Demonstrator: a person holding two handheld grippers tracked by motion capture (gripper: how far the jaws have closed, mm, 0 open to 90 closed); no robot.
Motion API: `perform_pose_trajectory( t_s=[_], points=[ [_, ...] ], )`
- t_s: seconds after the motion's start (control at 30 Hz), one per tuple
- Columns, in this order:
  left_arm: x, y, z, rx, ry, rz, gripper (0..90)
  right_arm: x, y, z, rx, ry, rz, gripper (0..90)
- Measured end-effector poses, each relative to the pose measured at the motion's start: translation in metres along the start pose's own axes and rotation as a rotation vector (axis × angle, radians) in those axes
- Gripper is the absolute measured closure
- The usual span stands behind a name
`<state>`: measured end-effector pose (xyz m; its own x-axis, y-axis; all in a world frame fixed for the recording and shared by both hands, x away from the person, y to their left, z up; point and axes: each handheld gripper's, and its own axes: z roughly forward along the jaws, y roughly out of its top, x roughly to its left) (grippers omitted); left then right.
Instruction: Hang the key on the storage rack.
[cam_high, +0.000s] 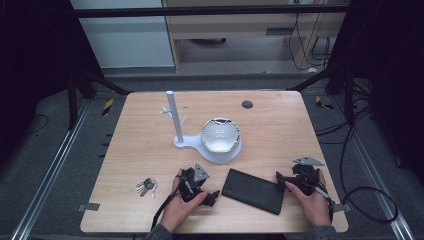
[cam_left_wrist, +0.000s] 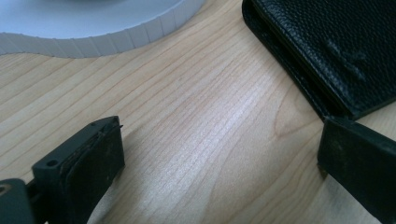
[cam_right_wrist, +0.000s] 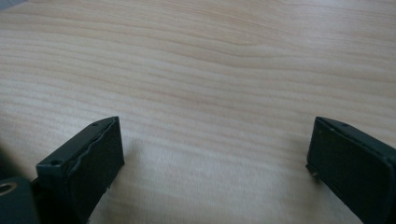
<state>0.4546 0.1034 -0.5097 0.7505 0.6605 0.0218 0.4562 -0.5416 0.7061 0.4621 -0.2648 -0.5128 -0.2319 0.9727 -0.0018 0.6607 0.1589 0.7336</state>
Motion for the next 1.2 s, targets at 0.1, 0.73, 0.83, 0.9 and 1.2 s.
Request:
perform_pose_trajectory(
  t_s=[0.1,0.73,0.83,0.9,1.2],
  points=[
    [0.003,-0.001,-0.001,0.000,-0.007,0.012,0.0,0.000,-0.003,-0.003,-0.001,-0.006,0.013,5.0],
    [0.026,0.016,-0.078,0.113,0.117,0.092,5.7,-0.003,-0.004,-0.004,0.004,0.017,-0.007,3.7],
    [0.049,0.010,-0.094,0.148,0.173,0.066,6.6,-0.004,-0.004,-0.004,0.006,0.020,-0.009,3.2],
    [0.063,0.006,-0.105,0.151,0.196,0.036,6.8,-0.004,-0.004,-0.004,0.006,0.022,-0.014,2.9],
    [0.092,-0.011,-0.126,0.211,0.213,0.000,25.7,-0.004,-0.004,-0.004,0.006,0.018,-0.010,2.9]
  ],
)
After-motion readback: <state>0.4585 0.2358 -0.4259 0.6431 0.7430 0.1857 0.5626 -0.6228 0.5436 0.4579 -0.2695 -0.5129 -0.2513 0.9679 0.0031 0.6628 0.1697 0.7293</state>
